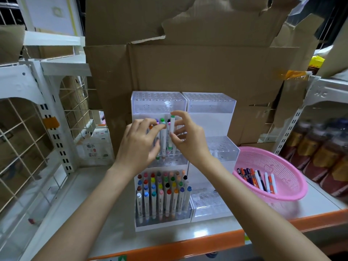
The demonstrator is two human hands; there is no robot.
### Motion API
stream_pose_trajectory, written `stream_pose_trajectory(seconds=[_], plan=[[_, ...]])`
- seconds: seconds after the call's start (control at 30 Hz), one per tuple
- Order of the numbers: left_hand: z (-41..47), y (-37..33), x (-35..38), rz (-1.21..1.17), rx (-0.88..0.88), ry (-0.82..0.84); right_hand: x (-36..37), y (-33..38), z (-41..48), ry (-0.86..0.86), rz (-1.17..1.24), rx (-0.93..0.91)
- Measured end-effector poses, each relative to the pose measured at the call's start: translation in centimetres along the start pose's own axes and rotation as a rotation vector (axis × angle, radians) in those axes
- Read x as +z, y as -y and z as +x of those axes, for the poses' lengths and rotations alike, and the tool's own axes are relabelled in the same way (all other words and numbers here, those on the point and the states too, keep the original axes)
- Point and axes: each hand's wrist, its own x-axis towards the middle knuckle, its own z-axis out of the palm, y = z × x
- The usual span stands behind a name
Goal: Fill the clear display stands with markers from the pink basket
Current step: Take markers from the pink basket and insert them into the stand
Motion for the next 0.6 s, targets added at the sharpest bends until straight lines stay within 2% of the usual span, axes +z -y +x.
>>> stream_pose_trajectory(seconds=[0.6], plan=[[-0.5,-0.1,0.3,-0.008,-0.027,0.001,0.9,-1.3,-1.2,0.056,-0.129,0.018]])
